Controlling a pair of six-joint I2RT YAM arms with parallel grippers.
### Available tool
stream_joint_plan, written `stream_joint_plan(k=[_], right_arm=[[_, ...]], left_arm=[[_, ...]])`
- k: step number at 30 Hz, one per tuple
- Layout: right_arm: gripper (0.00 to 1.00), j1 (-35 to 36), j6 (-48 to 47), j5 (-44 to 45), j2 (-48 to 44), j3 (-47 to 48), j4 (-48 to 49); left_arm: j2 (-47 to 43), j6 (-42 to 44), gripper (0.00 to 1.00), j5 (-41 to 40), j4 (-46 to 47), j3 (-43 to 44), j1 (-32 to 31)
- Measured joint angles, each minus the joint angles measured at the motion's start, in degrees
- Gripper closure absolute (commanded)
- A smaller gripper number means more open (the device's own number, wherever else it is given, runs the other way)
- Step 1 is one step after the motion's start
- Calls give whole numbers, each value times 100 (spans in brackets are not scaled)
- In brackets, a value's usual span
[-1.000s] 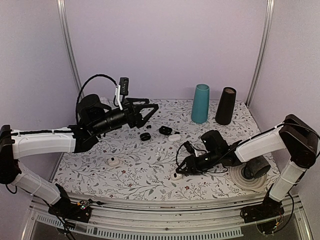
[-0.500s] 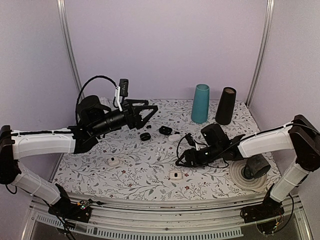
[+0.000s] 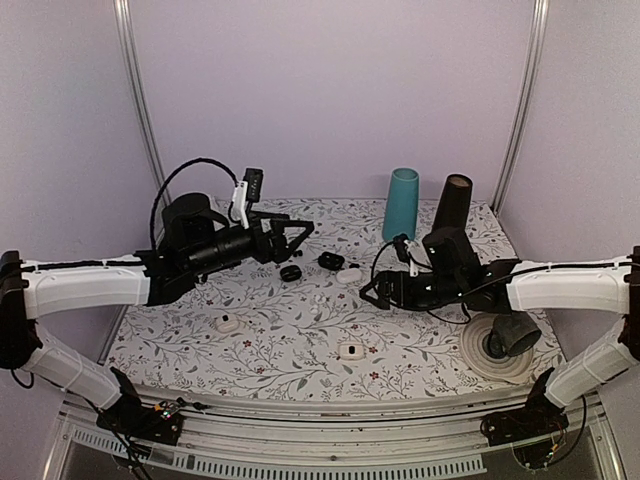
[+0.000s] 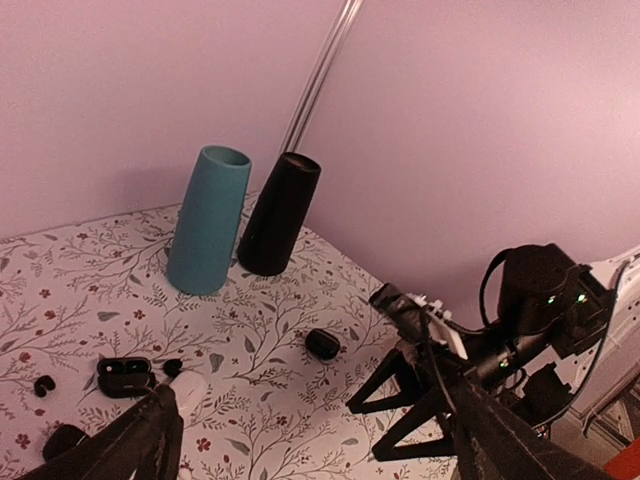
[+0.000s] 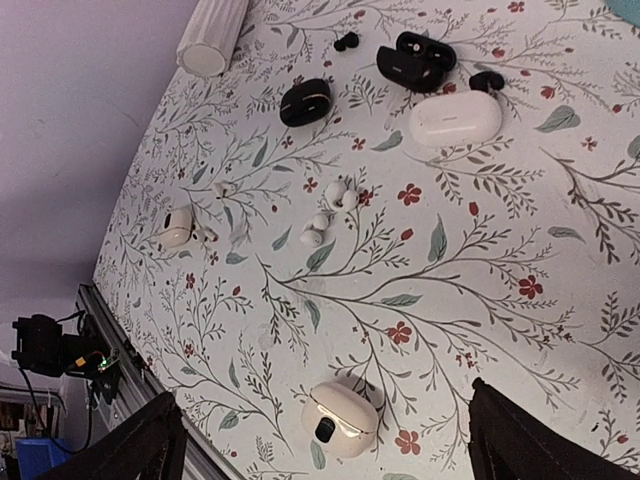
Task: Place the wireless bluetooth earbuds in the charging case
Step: Pick up the charging case from the center of the board.
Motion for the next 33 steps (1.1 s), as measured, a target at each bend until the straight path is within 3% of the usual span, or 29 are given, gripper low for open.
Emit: stream_joint_plan(k=[14, 25, 33], right_arm=[[1, -44, 98, 1325, -1283, -17, -129], [1, -70, 98, 1517, -1425, -98, -229], [1, -70, 94, 1558, -1539, -101, -304]], left_arm=[[1921, 240, 23, -503, -1906, 1364, 13], [3147, 575, 27, -986, -2964, 2509, -39], [4111, 791, 36, -1060, -3285, 3418, -101]])
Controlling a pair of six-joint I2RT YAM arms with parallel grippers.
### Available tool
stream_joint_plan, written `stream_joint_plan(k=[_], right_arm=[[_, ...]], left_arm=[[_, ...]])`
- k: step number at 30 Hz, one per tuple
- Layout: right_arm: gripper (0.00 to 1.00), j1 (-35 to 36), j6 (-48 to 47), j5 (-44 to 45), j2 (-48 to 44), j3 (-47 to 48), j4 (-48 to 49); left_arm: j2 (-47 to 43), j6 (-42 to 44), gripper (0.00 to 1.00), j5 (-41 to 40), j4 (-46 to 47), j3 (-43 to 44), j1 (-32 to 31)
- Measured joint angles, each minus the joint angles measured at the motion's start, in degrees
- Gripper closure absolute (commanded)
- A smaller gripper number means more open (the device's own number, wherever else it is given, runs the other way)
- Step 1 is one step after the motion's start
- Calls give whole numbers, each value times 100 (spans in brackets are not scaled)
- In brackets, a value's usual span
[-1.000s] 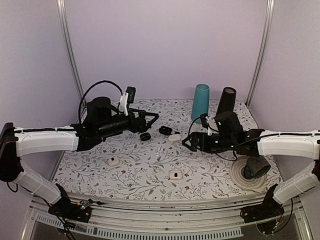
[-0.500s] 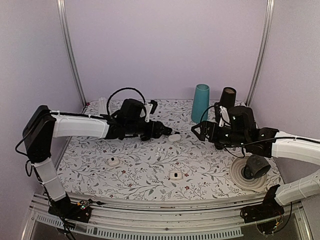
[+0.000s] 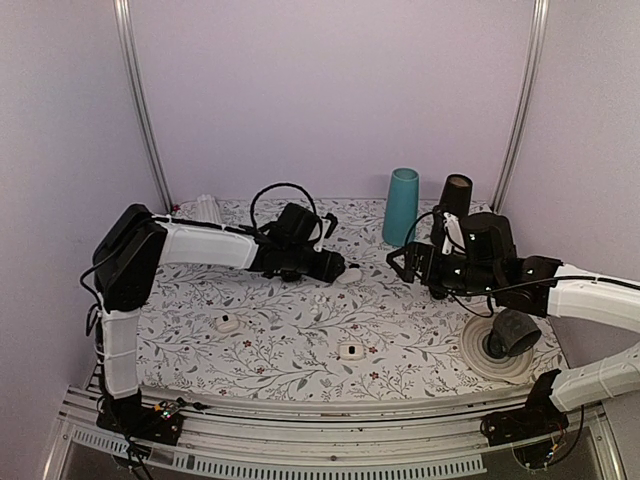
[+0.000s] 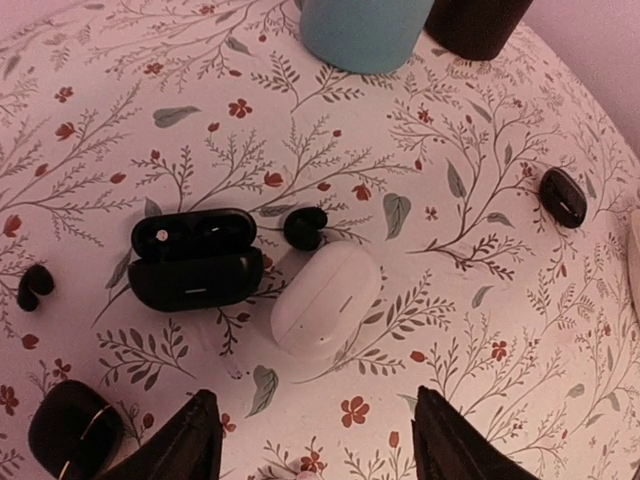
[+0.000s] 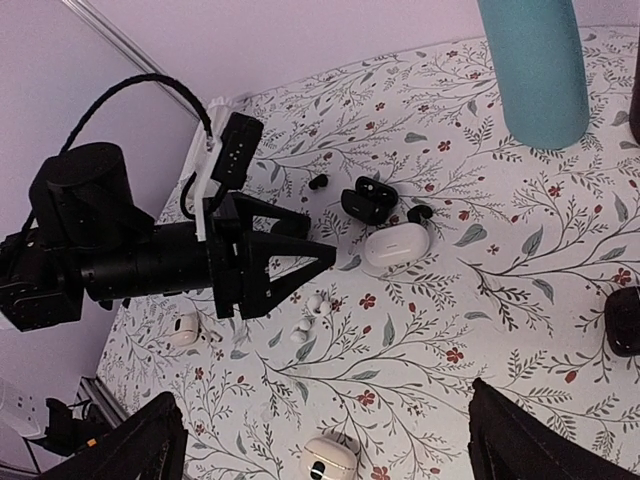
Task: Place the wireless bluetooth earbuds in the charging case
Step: Pick up the charging case from the center of the board.
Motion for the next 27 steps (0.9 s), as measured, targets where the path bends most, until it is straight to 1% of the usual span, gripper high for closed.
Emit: stream_joint_plan(k=[8, 13, 16, 21, 27], right_arm=[[1, 0, 0, 61, -166, -48, -66], [1, 0, 4, 61, -227, -133, -101], [1, 0, 9, 61, -236, -166, -129], [1, 0, 11, 61, -234, -186, -138], [1, 0, 11, 55, -192, -186, -136]], left_arm=[[966, 166, 37, -11, -382, 1019, -37], [1355, 273, 37, 4, -560, 1574, -39], [1419, 317, 36, 35, -651, 1646, -39], [1443, 363, 31, 138, -769, 1646, -42], [1475, 472, 28, 225, -772, 1641, -46]])
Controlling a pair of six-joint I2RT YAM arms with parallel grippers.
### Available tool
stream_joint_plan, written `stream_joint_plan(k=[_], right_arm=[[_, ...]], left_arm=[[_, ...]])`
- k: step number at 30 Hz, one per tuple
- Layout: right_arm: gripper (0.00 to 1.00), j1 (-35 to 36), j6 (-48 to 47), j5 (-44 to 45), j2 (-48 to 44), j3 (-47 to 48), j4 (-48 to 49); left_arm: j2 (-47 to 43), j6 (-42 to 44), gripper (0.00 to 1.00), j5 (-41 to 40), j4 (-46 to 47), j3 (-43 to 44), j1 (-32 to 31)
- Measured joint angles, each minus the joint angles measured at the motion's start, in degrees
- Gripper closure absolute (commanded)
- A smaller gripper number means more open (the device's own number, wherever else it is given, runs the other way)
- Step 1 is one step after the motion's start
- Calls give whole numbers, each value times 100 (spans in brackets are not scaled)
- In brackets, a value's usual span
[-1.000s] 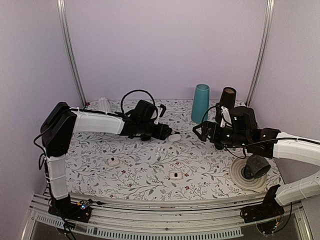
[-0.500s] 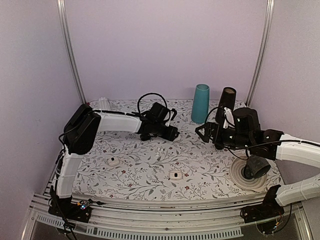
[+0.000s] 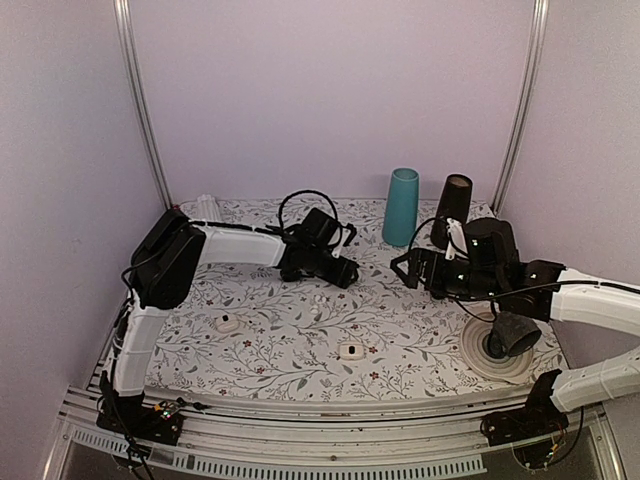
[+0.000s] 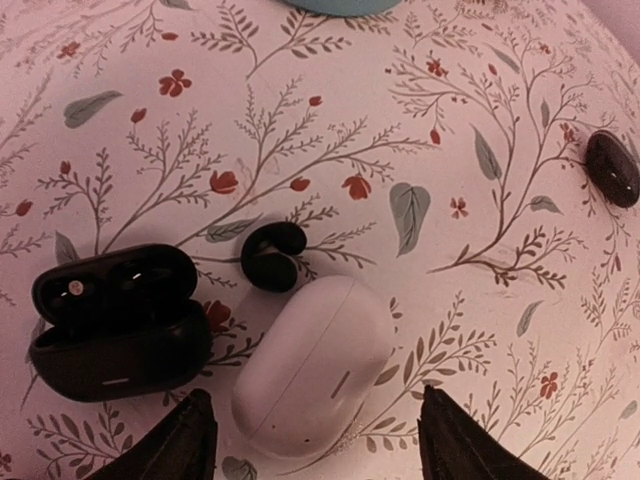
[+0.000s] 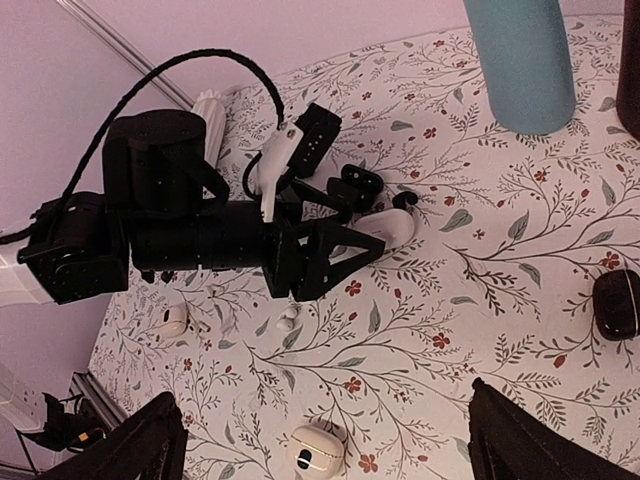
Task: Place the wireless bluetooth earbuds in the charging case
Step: Pick up the charging case from the center of the board.
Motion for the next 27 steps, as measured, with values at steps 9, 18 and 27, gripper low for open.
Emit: stream_joint_plan(k=[9, 18, 27], right_arm=[[1, 0, 4, -17, 83, 0, 11], [1, -2, 4, -22, 98, 0, 9], [1, -11, 4, -26, 164, 0, 13]], left_arm=[[223, 339, 32, -269, 2, 26, -109], [247, 579, 67, -505, 0, 42, -188], [-221, 728, 85, -363, 564, -863, -208]])
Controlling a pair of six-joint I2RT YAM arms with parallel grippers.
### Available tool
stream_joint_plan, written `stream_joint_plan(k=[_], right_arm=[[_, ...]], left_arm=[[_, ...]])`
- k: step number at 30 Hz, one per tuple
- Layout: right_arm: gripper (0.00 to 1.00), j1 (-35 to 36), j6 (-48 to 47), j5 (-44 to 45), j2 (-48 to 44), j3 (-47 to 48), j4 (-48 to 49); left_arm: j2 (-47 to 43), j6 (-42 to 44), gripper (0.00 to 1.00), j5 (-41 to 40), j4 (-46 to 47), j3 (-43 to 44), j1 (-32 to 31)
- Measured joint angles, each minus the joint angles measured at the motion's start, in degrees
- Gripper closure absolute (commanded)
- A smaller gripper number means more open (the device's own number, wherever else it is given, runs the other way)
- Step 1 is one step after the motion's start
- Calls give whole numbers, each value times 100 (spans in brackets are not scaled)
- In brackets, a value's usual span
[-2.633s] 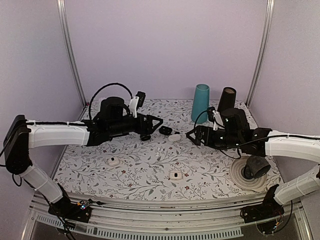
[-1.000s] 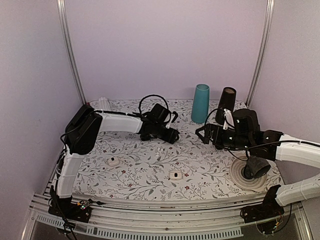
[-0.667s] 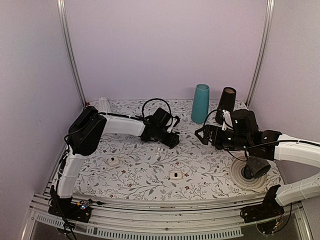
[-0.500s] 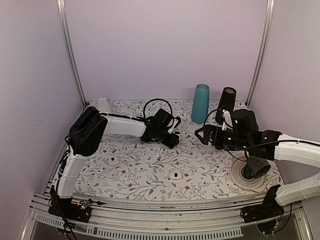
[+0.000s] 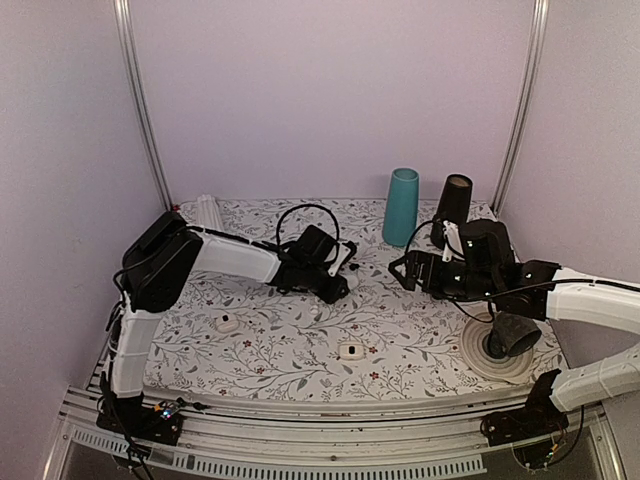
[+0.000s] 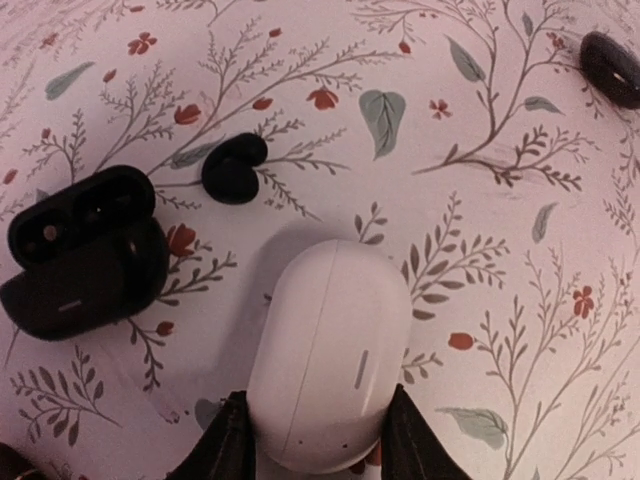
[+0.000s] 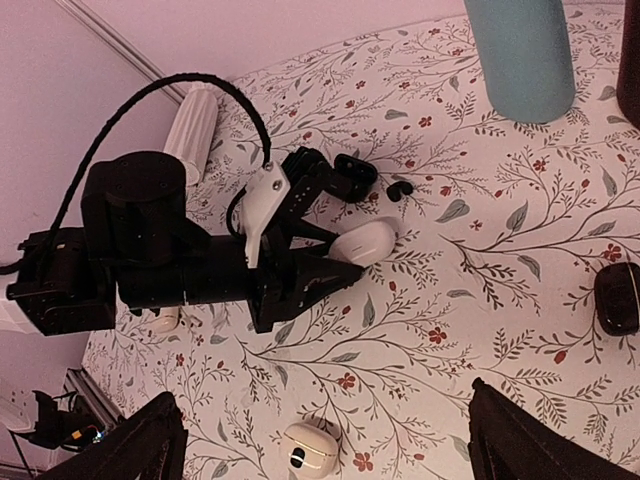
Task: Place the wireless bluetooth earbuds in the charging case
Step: Pick up the charging case from the center of the board, then pass from the left arm to the right
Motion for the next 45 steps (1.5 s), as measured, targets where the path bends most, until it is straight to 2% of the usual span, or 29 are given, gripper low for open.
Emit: stream_joint_plan(k=[5, 11, 18, 21, 27, 41, 45], right_arm=[[1, -72, 0, -149, 83, 0, 79], [1, -168, 46, -584, 498, 11, 258], [4, -328, 240, -1309, 896, 111, 660], [9, -437, 363, -1576, 1010, 177, 874], [29, -476, 555, -1976, 1169, 240, 1204], [41, -476, 710, -2271, 1252, 284, 1384], [48, -476, 734, -2306, 1311, 293, 1414]], left_arm=[[-619, 96, 85, 232, 385, -896, -9], [-1502, 264, 85, 527, 1259, -1836, -79], [-2411, 549, 85, 662, 2205, -2542, -396], [-2551, 671, 85, 688, 2422, -2634, -533], [-2601, 861, 85, 682, 2577, -2645, -664], [-2774, 1029, 85, 682, 2581, -2645, -772], [-2789, 1054, 85, 688, 2581, -2645, -807]])
